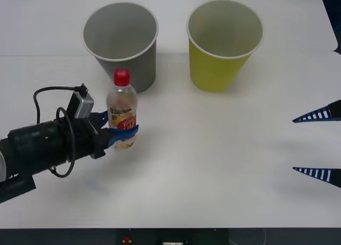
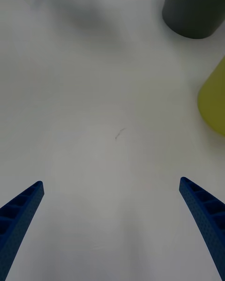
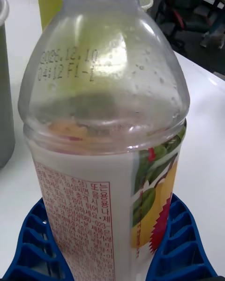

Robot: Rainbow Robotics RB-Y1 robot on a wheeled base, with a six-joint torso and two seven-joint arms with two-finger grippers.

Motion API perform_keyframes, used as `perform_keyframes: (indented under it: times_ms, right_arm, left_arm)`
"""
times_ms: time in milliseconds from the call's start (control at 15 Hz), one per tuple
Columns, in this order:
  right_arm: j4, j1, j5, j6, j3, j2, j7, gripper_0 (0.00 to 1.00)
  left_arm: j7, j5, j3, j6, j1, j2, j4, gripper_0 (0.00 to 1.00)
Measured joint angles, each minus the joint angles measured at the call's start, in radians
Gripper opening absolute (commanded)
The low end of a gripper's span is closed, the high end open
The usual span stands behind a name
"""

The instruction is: Put the can into the green bin and the plastic bottle into the gray bin

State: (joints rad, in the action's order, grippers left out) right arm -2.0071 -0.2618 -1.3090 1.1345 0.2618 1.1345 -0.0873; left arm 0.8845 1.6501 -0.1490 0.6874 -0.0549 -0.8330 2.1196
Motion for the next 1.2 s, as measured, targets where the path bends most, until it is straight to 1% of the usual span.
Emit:
perform_keyframes:
  times_ms: [133,200,267,333,400,533,733,800,933,1133,1200]
  right_arm:
    - [0.0,0.0,0.0,0.0,0.0,0.0,0.0,1.0]
    - [0.0,0.0,0.0,0.0,0.0,0.0,0.0,1.0]
    - [0.0,0.0,0.0,0.0,0.0,0.0,0.0,1.0]
    - [0.0,0.0,0.0,0.0,0.0,0.0,0.0,1.0]
    - [0.0,0.0,0.0,0.0,0.0,0.0,0.0,1.0]
    - [0.0,0.0,0.0,0.0,0.0,0.0,0.0,1.0]
    - [0.0,0.0,0.0,0.0,0.0,0.0,0.0,1.0]
    - [0.0,0.0,0.0,0.0,0.0,0.0,0.0,1.0]
    - [0.0,0.0,0.0,0.0,0.0,0.0,0.0,1.0]
    - [0.0,0.0,0.0,0.0,0.0,0.0,0.0,1.0]
    - [0.0,0.0,0.0,0.0,0.0,0.0,0.0,1.0]
  left_arm:
    - [0.173,0.113,0.085,0.129,0.012,0.0,0.069,0.0]
    - [0.258,0.169,0.129,0.211,0.029,-0.001,0.105,0.0]
    - [0.326,0.199,0.166,0.278,0.046,-0.008,0.135,0.0]
    - [0.377,0.209,0.194,0.324,0.059,-0.024,0.155,0.0]
    - [0.395,0.199,0.205,0.33,0.065,-0.06,0.16,0.0]
    - [0.405,0.141,0.21,0.295,0.067,-0.163,0.152,0.0]
    - [0.419,-0.01,0.248,0.266,0.077,-0.292,0.115,0.0]
    - [0.418,-0.063,0.255,0.266,0.094,-0.321,0.091,0.0]
    - [0.415,-0.136,0.258,0.296,0.172,-0.366,0.024,0.0]
    - [0.415,-0.175,0.257,0.426,0.337,-0.384,-0.107,0.0]
    - [0.414,-0.174,0.247,0.447,0.385,-0.388,-0.141,0.0]
